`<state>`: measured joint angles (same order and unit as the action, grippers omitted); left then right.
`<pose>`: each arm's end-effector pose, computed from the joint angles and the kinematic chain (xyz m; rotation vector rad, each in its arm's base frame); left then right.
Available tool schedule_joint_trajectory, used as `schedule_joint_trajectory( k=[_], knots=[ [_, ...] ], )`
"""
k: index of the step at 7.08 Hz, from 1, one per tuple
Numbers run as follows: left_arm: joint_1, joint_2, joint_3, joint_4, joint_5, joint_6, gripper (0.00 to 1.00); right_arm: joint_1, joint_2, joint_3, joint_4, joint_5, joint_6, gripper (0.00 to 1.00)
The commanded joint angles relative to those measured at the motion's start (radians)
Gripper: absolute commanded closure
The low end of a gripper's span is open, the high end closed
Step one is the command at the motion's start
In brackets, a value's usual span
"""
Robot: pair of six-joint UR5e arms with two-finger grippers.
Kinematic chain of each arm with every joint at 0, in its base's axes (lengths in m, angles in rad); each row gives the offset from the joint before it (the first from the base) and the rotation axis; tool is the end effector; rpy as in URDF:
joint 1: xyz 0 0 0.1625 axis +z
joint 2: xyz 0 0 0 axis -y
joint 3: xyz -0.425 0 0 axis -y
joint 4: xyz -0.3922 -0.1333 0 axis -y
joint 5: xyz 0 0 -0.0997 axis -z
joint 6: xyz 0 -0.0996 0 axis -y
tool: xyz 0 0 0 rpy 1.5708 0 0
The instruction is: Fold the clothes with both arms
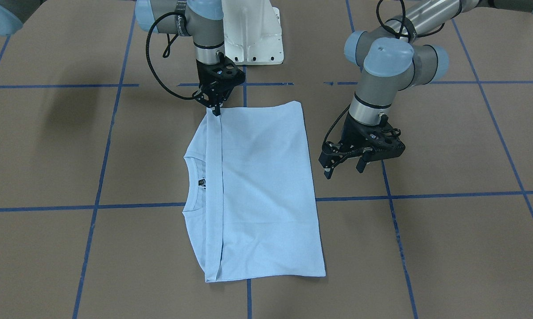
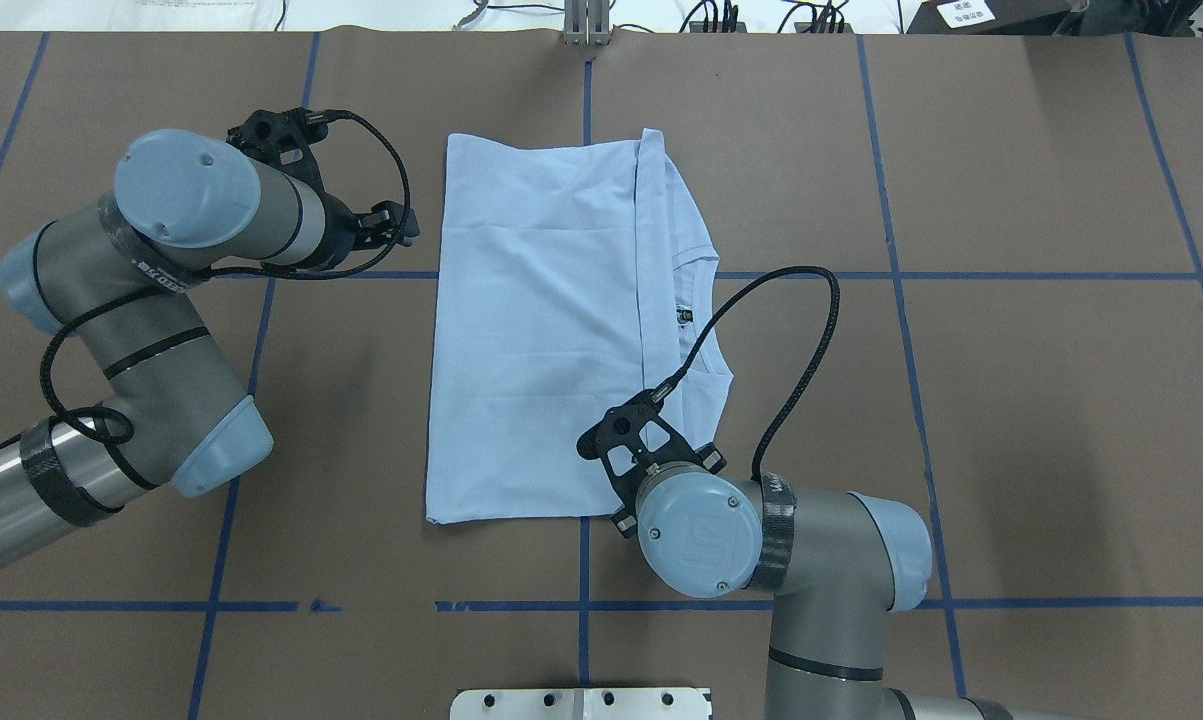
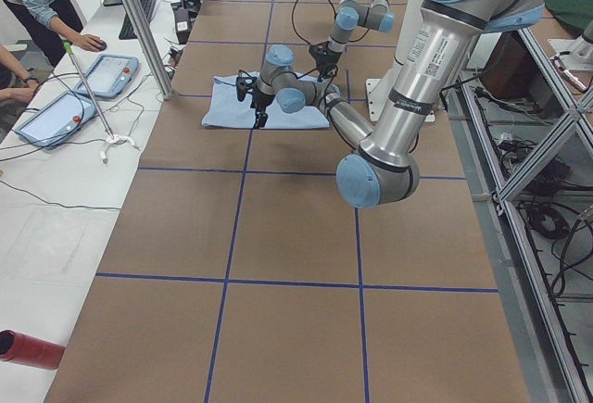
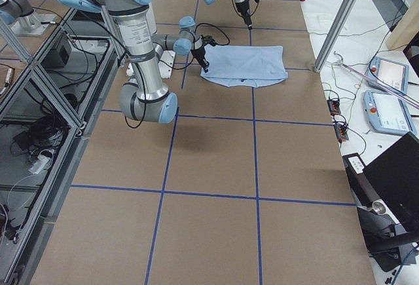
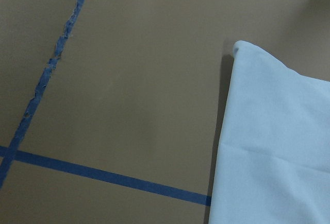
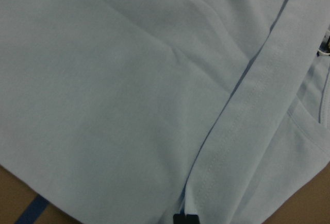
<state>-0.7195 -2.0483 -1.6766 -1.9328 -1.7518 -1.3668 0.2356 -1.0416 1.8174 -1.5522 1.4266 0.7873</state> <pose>0.4207 -0.5220 0.3005 0.2720 0.9246 -0.3898 -0.5827 -0.2917 0.2526 0.5107 -0.6315 -0.4605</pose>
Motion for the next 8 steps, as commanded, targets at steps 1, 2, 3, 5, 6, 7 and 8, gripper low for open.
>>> schedule_joint_trajectory(
  k=[1,2,3,5,6,7,8],
  knots=[
    [0.0,-0.003,0.0,0.0,0.0,0.0,0.0,0.057,-0.009,0.014,0.012,0.05,0.006,1.0],
    [0.0,-0.006,0.0,0.0,0.0,-0.002,0.0,0.068,-0.03,0.026,0.015,0.064,0.021,1.0],
    [0.0,-0.009,0.0,0.0,0.0,-0.002,0.0,0.067,-0.072,0.045,0.02,0.077,0.133,1.0],
    [0.002,-0.007,0.0,0.0,0.001,0.002,0.0,0.085,-0.151,0.077,0.02,0.24,0.316,1.0],
    [0.002,-0.01,0.0,0.0,0.001,0.002,0.0,0.084,-0.184,0.08,0.021,0.251,0.413,1.0],
    [0.003,-0.012,0.002,0.0,0.001,0.003,0.0,0.111,-0.187,0.104,0.021,0.29,0.423,0.98],
    [0.003,-0.012,0.002,0.0,0.001,0.005,0.0,0.163,-0.183,0.106,0.021,0.346,0.415,0.57]
  ],
)
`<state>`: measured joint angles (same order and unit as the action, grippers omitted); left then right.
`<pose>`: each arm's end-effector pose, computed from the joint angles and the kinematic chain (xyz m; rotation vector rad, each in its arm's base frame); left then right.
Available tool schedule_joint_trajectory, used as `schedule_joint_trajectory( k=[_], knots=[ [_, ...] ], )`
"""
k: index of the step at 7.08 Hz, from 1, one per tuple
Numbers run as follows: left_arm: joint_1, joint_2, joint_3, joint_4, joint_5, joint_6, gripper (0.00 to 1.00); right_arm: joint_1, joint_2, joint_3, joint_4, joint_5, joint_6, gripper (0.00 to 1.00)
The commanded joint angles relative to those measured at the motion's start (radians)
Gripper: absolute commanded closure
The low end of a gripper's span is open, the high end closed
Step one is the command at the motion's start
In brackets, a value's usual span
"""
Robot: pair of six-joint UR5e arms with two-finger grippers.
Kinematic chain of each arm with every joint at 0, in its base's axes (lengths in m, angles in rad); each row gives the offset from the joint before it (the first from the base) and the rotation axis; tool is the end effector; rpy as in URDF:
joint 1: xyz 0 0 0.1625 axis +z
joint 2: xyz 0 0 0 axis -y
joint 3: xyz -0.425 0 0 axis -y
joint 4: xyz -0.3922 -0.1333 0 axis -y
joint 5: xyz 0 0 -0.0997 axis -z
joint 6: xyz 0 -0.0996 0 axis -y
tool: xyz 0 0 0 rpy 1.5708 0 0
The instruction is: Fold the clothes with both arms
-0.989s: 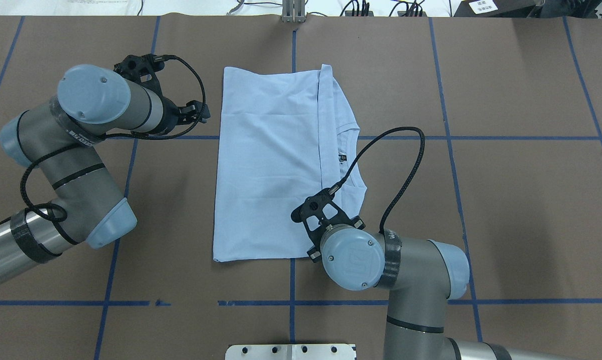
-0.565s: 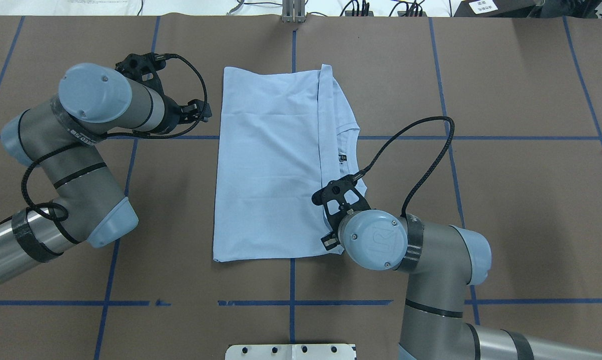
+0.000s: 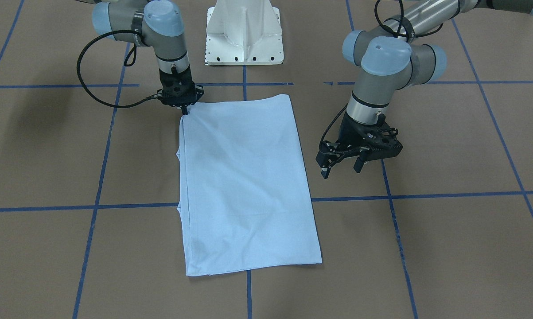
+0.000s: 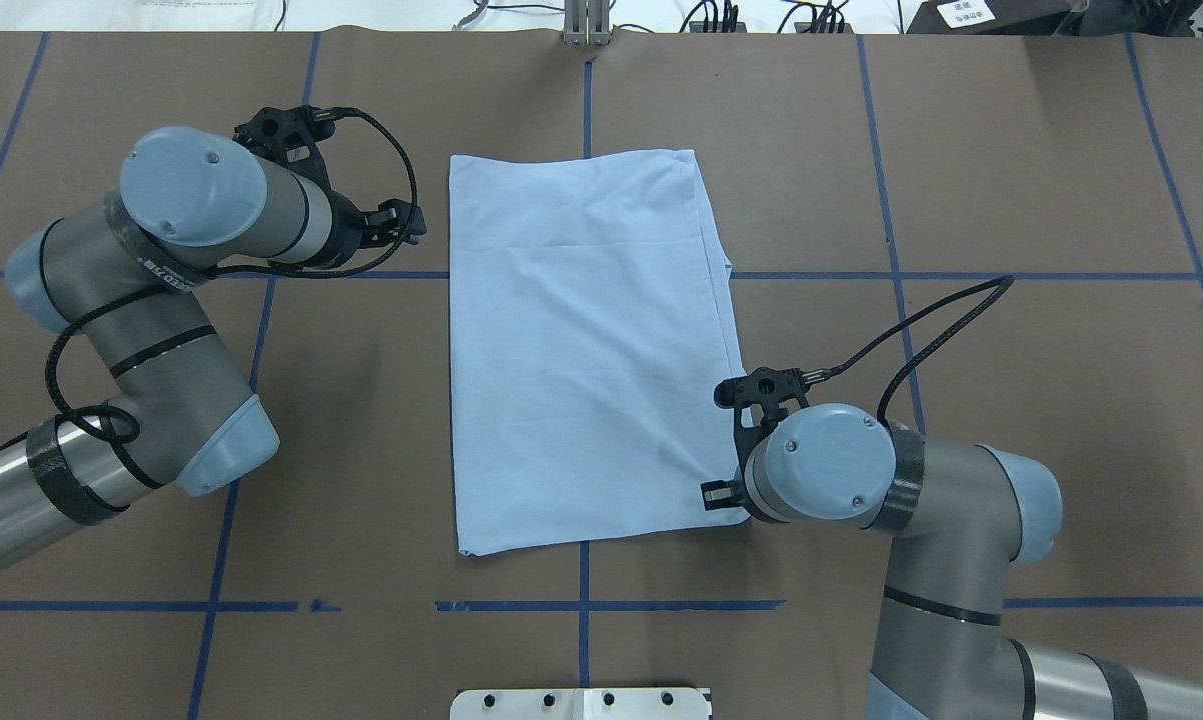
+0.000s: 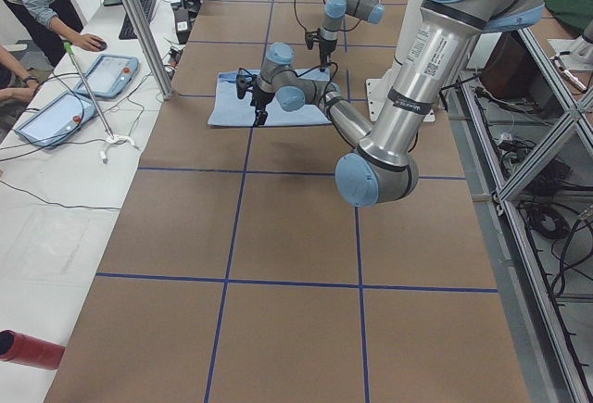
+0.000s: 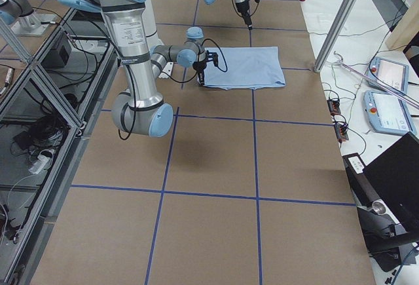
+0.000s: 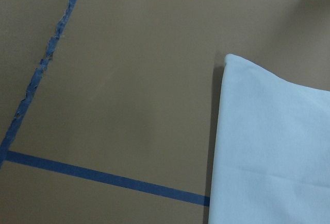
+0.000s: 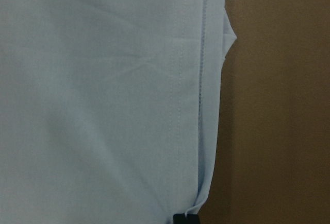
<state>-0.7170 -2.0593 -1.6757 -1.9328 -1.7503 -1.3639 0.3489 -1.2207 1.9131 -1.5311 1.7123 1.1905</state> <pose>0.4232 -0.5222 0.2936 0.2782 0.9327 -0.3838 -0.5115 -0.3130 0.3180 0.1344 -0.7311 -0.0817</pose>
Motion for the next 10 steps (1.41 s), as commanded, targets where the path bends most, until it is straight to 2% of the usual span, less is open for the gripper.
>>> schedule_joint_trajectory(
  k=[1,4,5,6,8,10],
  knots=[
    [0.001,-0.001,0.001,-0.002,0.0,0.005,0.0,0.092,0.003,0.01,0.002,0.11,0.005,0.01],
    [0.005,-0.001,-0.016,-0.005,-0.011,0.003,0.0,0.145,0.046,0.009,0.02,0.109,0.003,0.0],
    [0.023,0.011,-0.059,-0.006,-0.096,-0.042,0.0,0.151,0.046,0.009,0.087,0.106,0.004,0.0],
    [0.087,0.031,-0.112,-0.009,-0.109,-0.217,0.0,0.153,0.047,0.01,0.112,0.107,0.02,0.0],
    [0.256,0.034,-0.168,0.008,-0.037,-0.489,0.0,0.154,0.047,0.017,0.112,0.105,0.032,0.0],
    [0.374,0.021,-0.17,0.182,0.046,-0.676,0.02,0.151,0.041,0.014,0.126,0.104,0.074,0.0]
  ],
)
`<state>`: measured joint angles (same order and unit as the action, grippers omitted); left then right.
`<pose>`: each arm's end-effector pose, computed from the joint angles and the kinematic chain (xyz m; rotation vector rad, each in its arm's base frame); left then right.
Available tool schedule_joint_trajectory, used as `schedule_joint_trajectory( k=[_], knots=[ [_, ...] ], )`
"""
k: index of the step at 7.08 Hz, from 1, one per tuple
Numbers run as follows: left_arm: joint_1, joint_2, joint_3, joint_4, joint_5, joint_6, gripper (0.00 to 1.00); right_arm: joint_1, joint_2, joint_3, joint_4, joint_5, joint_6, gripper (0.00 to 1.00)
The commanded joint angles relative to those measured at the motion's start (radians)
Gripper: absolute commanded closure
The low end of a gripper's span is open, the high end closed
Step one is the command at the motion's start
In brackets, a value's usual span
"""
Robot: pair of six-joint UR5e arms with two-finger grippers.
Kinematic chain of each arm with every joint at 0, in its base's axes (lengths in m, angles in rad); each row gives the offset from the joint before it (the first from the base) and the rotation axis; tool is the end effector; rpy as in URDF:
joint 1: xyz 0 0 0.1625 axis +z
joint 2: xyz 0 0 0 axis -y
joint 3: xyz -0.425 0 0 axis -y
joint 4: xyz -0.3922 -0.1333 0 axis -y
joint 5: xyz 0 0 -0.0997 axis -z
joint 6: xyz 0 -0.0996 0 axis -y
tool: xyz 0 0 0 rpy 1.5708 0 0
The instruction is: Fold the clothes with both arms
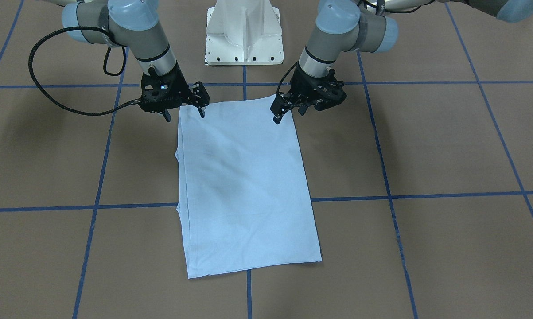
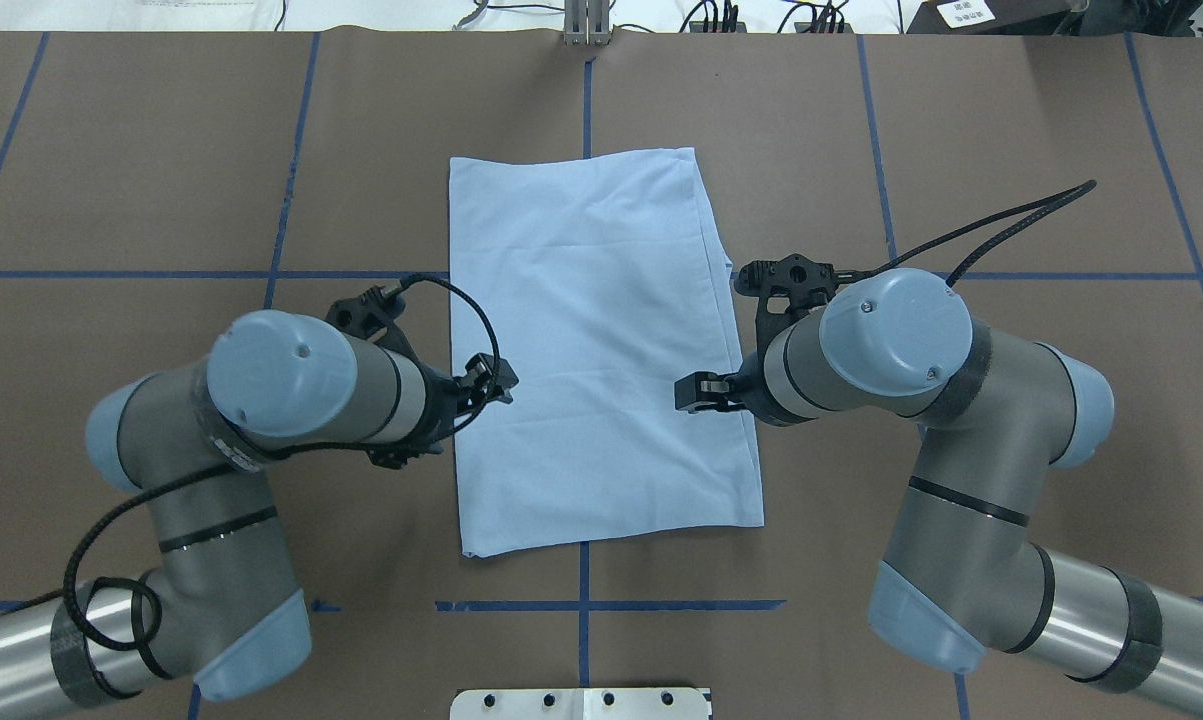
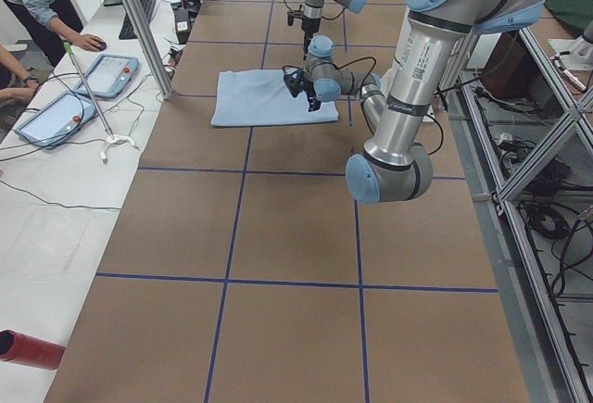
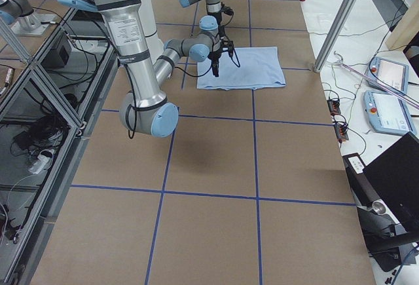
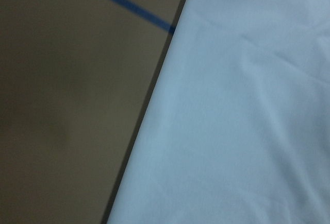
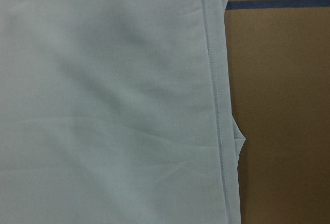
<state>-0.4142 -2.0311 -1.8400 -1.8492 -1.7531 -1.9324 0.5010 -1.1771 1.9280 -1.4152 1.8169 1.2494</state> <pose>0.5186 -0.3539 0.2498 -0.1425 1.0266 -0.6149 -0.4627 -0.3777 0.2684 0.1505 -0.9177 0.0549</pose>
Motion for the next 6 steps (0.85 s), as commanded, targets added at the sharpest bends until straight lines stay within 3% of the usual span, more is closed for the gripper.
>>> schedule_joint_trajectory(
  k=[1,6],
  knots=[
    [0.098,0.003,-0.002,0.114,0.078,-0.108,0.02,-0.001,-0.009,-0.006,0.039,-0.004,0.015,0.0],
    [0.152,0.002,0.007,0.151,0.08,-0.114,0.06,-0.004,-0.012,-0.007,0.048,-0.007,0.025,0.0]
  ],
)
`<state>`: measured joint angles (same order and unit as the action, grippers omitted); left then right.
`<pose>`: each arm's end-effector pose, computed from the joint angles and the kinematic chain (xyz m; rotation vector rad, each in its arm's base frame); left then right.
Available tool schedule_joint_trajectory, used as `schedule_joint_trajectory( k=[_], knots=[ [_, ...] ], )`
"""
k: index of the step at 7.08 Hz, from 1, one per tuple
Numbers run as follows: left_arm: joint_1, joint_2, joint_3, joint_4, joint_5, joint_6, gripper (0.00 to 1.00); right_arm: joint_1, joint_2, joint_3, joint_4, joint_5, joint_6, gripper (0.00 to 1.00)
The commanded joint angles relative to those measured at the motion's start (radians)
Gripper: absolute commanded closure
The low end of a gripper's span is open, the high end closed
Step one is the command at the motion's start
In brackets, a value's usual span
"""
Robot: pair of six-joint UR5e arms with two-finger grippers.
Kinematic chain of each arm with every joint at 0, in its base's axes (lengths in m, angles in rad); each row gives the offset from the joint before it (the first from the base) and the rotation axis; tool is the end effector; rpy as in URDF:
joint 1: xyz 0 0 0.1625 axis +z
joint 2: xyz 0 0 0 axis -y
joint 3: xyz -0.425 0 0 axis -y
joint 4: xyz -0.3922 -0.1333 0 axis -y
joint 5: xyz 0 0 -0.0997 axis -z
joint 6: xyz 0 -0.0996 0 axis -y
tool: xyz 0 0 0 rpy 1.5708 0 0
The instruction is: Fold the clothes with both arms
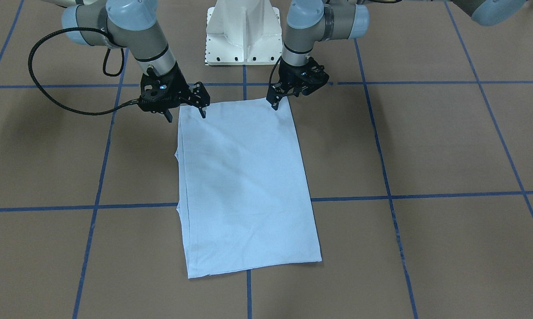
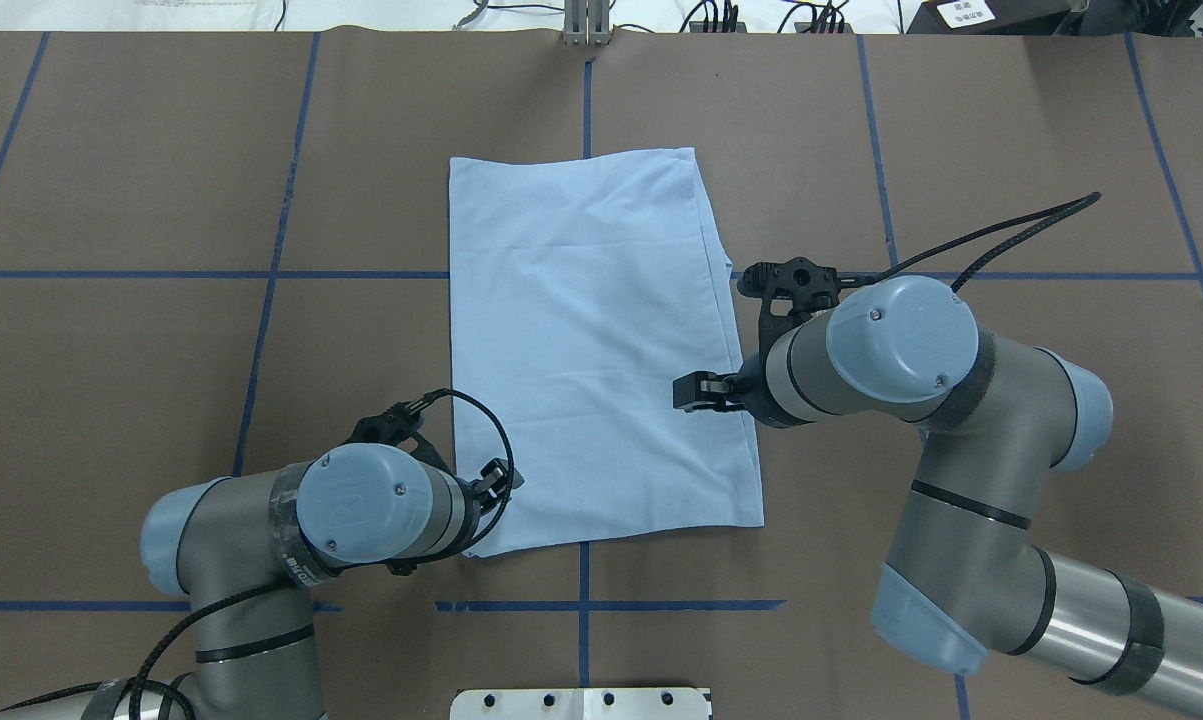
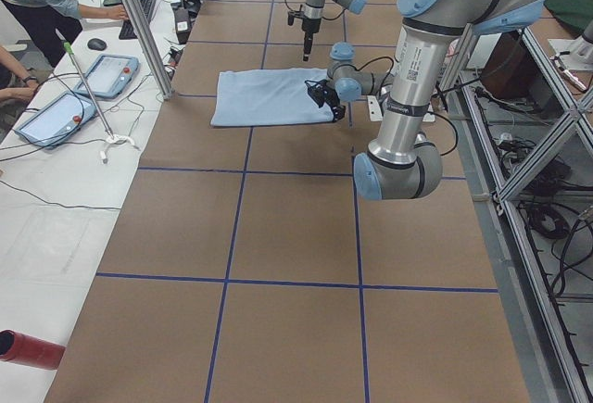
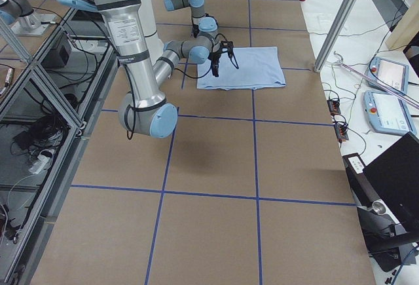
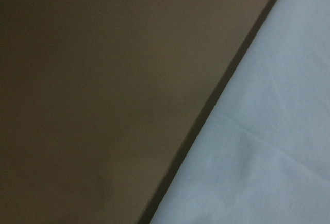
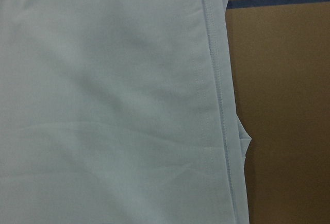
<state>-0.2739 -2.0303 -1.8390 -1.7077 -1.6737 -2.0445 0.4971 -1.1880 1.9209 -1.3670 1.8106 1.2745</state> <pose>0.5650 -0.2866 0.2710 -0.1856 0.8665 -0.6548 -0.4639 -0.3764 0.2713 0.1553 -0.9451 0.0729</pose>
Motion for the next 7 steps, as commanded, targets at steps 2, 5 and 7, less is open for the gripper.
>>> schedule_joint_trajectory(
  k=[2,5,7],
  knots=[
    [0.012,-0.001,0.004,0.011,0.0,-0.002,0.15,0.0,-0.001,0.0,0.0,-0.001,0.0,0.0],
    [0.015,-0.001,0.003,0.011,0.0,-0.011,0.43,0.0,-0.001,0.0,0.0,-0.001,0.0,0.0],
    [0.016,-0.005,0.003,0.011,0.0,-0.011,0.43,0.001,-0.005,-0.002,0.0,-0.001,0.0,0.0]
  ],
)
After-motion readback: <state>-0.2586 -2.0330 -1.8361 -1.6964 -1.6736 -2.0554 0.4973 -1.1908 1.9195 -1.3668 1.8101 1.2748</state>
